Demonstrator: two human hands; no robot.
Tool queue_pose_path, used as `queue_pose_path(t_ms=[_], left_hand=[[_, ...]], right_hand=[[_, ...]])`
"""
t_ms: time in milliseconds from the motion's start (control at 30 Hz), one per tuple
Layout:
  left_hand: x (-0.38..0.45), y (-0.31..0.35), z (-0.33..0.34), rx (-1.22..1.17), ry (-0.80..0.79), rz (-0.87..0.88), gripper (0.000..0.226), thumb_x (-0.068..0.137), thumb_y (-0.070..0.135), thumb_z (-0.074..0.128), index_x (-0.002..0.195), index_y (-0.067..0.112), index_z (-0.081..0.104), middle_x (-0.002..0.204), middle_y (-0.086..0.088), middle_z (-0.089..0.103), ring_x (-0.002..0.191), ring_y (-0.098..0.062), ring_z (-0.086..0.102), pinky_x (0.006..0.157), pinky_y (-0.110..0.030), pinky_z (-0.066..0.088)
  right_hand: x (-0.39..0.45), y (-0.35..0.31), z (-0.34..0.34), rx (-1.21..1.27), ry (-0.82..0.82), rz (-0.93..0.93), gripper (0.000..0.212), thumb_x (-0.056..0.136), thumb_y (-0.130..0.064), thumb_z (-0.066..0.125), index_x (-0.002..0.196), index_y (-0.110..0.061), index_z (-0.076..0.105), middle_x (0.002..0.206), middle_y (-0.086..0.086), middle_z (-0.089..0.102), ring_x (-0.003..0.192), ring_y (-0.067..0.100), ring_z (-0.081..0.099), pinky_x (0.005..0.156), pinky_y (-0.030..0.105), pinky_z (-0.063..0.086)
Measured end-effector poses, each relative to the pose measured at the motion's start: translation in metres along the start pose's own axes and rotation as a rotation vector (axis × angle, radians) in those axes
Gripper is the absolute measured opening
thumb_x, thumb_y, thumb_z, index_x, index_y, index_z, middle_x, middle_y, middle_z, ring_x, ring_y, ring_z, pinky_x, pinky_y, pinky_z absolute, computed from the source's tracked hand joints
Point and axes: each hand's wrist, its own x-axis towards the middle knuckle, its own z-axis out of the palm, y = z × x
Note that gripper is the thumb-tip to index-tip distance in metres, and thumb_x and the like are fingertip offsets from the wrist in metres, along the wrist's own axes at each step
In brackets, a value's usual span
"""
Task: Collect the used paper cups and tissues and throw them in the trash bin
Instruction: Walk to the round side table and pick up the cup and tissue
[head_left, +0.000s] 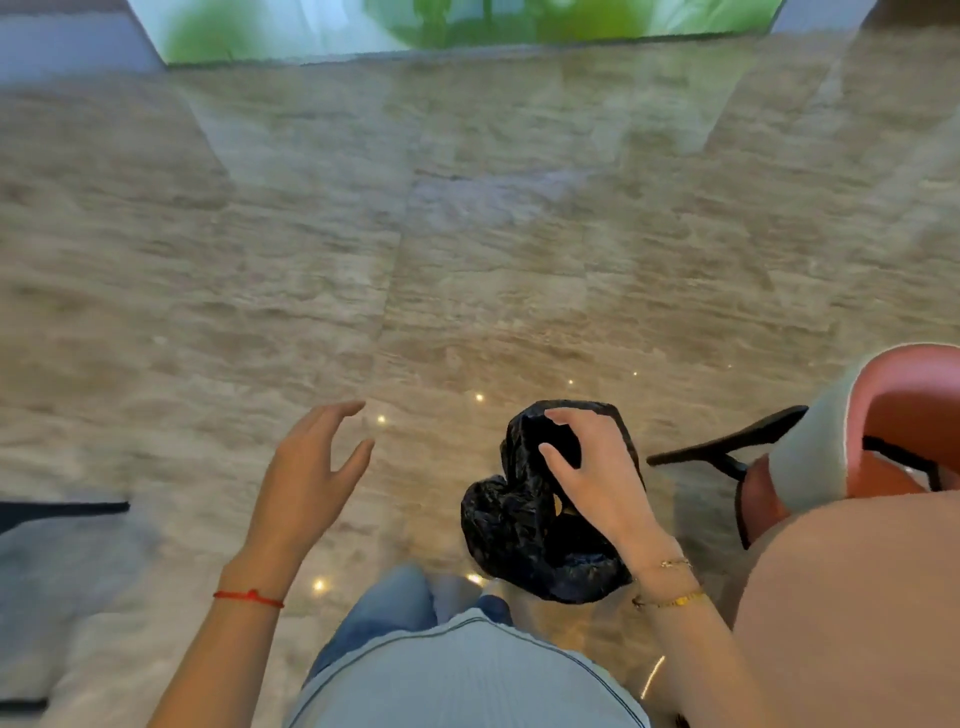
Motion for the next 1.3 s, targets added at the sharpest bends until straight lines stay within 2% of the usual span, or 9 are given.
queue_pose_path(t_ms=[133,367,567,667,800,933,1033,1167,1300], left_hand=[[-0.045,-0.035,-0.040,0.044,0.126,-0.143,0.040,0.088,0.023,0.067,0.126,0.016,0.058,0.119,-0.002,0.063,0.109,-0.018,0.058,0.092,-0.026,0.041],[-0.142,-0.102,-0.114,0.025,0.388,-0.455,0.038,0.087,0.020,0.067,0.124,0.013,0.060,0.120,-0.002,0.064,0.111,-0.019,0.060,0.096,-0.028,0.042],[-0.250,-0.175,-0.185,0.113,0.496,-0.686,0.041,0.089,0.025,0.064,0.129,0.021,0.056,0.125,0.003,0.060,0.112,-0.016,0.058,0.091,-0.025,0.044],[-0.298,-0.203,-0.218,0.141,0.585,-0.785,0.040,0.087,0.020,0.067,0.125,0.021,0.058,0.122,0.002,0.061,0.108,-0.018,0.061,0.084,-0.025,0.044],[-0.357,-0.231,-0.251,0.148,0.686,-0.955,0.041,0.086,0.019,0.068,0.125,0.020,0.058,0.125,0.001,0.061,0.110,-0.024,0.061,0.083,-0.034,0.049],[-0.402,-0.257,-0.272,0.169,0.762,-1.100,0.041,0.087,0.023,0.068,0.126,0.020,0.058,0.124,0.001,0.061,0.107,-0.024,0.063,0.078,-0.028,0.046],[-0.425,-0.276,-0.285,0.162,0.833,-1.184,0.041,0.086,0.024,0.068,0.126,0.021,0.057,0.124,0.001,0.061,0.109,-0.022,0.062,0.080,-0.026,0.045],[-0.445,-0.314,-0.307,0.140,0.886,-1.266,0.042,0.086,0.026,0.068,0.126,0.021,0.057,0.124,0.002,0.061,0.111,-0.020,0.061,0.083,-0.025,0.044],[-0.460,-0.365,-0.345,0.152,0.941,-1.344,0.043,0.086,0.027,0.067,0.127,0.022,0.056,0.123,0.001,0.062,0.107,-0.020,0.062,0.080,-0.024,0.043]], right_hand=[[0.020,-0.049,0.027,-0.014,-0.087,-0.176,0.039,0.092,-0.030,0.061,0.129,-0.022,0.053,0.123,-0.004,0.058,0.120,0.014,0.046,0.100,0.020,0.030],[0.036,-0.165,0.110,0.001,-0.285,-0.471,0.034,0.091,-0.028,0.062,0.124,-0.021,0.056,0.121,-0.004,0.061,0.116,0.016,0.051,0.095,0.022,0.033],[0.006,-0.294,0.211,0.036,-0.447,-0.680,0.035,0.091,-0.027,0.062,0.124,-0.020,0.057,0.120,-0.004,0.060,0.112,0.016,0.050,0.087,0.016,0.028],[-0.016,-0.357,0.259,0.059,-0.538,-0.789,0.036,0.090,-0.027,0.063,0.125,-0.019,0.057,0.122,-0.003,0.060,0.113,0.016,0.051,0.092,0.017,0.031],[-0.047,-0.432,0.310,0.075,-0.633,-0.915,0.038,0.089,-0.030,0.063,0.126,-0.021,0.056,0.120,-0.007,0.060,0.113,0.010,0.050,0.094,0.018,0.035],[-0.070,-0.498,0.353,0.070,-0.734,-1.056,0.038,0.090,-0.032,0.062,0.127,-0.028,0.053,0.119,-0.012,0.059,0.116,0.004,0.049,0.093,0.012,0.033],[-0.085,-0.544,0.388,0.082,-0.812,-1.113,0.040,0.089,-0.027,0.064,0.127,-0.024,0.055,0.121,-0.008,0.059,0.118,0.008,0.049,0.096,0.016,0.035],[-0.101,-0.602,0.440,0.085,-0.874,-1.181,0.036,0.089,-0.027,0.064,0.125,-0.024,0.056,0.117,-0.010,0.059,0.115,0.008,0.050,0.093,0.013,0.032],[-0.110,-0.671,0.496,0.096,-0.931,-1.234,0.035,0.089,-0.028,0.064,0.123,-0.025,0.056,0.114,-0.012,0.058,0.114,0.008,0.049,0.095,0.020,0.038]])
